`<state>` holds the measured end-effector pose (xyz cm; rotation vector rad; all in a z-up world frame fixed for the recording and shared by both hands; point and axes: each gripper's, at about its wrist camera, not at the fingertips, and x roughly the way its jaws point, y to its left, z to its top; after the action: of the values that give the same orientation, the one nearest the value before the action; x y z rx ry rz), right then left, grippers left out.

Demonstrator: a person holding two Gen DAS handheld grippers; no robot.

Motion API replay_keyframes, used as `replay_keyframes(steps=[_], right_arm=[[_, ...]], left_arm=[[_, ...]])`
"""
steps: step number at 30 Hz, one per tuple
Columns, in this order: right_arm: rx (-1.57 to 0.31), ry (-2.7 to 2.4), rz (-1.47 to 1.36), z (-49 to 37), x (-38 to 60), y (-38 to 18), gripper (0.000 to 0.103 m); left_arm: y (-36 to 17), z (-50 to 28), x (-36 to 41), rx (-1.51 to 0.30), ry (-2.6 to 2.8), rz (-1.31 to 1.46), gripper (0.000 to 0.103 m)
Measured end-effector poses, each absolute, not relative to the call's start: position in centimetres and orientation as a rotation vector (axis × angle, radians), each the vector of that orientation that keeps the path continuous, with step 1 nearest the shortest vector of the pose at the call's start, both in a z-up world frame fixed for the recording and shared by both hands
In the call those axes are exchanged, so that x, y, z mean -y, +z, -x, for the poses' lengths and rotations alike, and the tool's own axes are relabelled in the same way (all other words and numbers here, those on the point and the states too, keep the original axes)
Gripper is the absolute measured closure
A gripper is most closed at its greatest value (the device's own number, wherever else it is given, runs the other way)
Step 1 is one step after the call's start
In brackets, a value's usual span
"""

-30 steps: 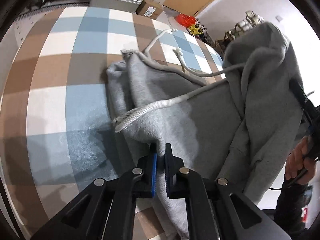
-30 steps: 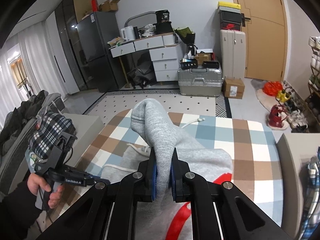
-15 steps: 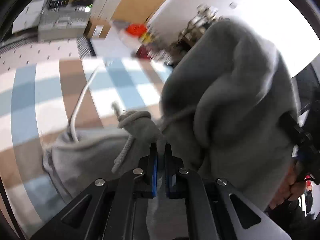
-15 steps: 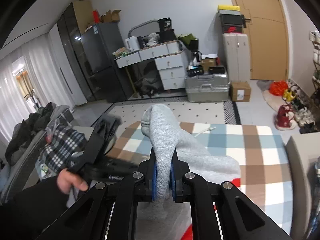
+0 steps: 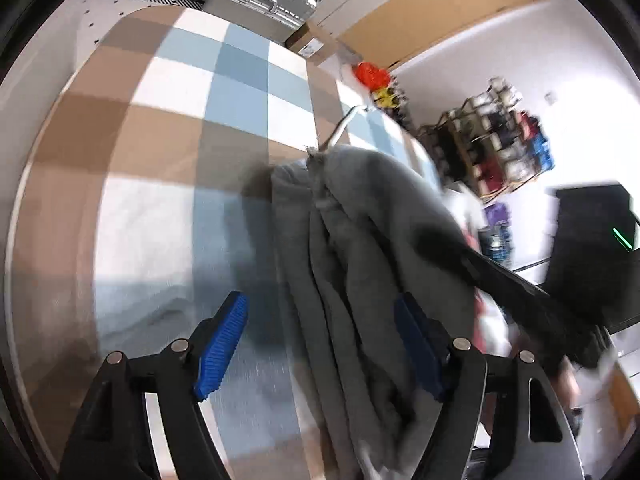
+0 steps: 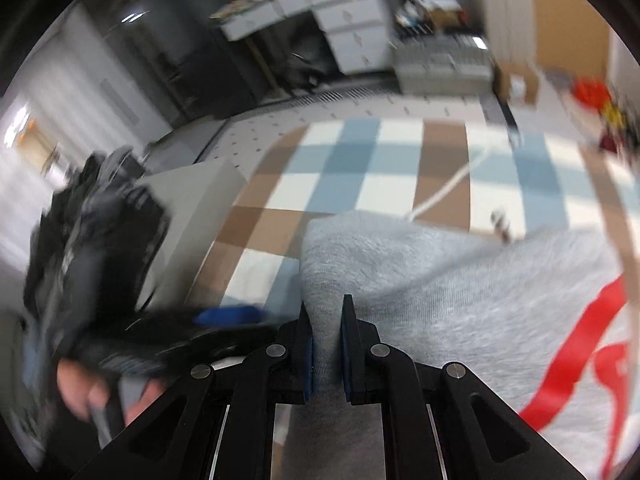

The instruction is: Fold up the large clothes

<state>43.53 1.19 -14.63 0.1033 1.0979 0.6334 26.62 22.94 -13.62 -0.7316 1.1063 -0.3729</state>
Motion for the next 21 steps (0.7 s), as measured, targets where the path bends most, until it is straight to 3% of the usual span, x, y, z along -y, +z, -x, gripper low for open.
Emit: replay_keyframes(steps=[6,9,16,19,21], right_arm=[[-1.279,0.556,-0.328,-47.0,-0.5,-17.9,0.092],[-1.404,0.539,-0.497,-47.4,1.0,-21.2,0.091],[-1.402,0.620,-0.704,-47.7,4.2,-20.0,0.091],[-1.434,0.642,-0.694,-47.7,4.4,-20.2,0.086],[-1.463,0.678,-0.678,-47.5,4.7,-20.2,0.065]], left_arm=[[-14.0,-22.1,-19.5,-1.061,-0.658,0.909,0.030],[-15.6,-20.9,-16.5,-1.110,-0.684,0.880,0.023],[-17.9,-20.5,-12.9,-1.132,-0.681,0.920,0.023],[-18.0,-21.8,-11.6,-1.112,-0.696,0.919,0.024],[-17.8,-21.9,-11.4,-1.104,-0.674,0.887,0.043]])
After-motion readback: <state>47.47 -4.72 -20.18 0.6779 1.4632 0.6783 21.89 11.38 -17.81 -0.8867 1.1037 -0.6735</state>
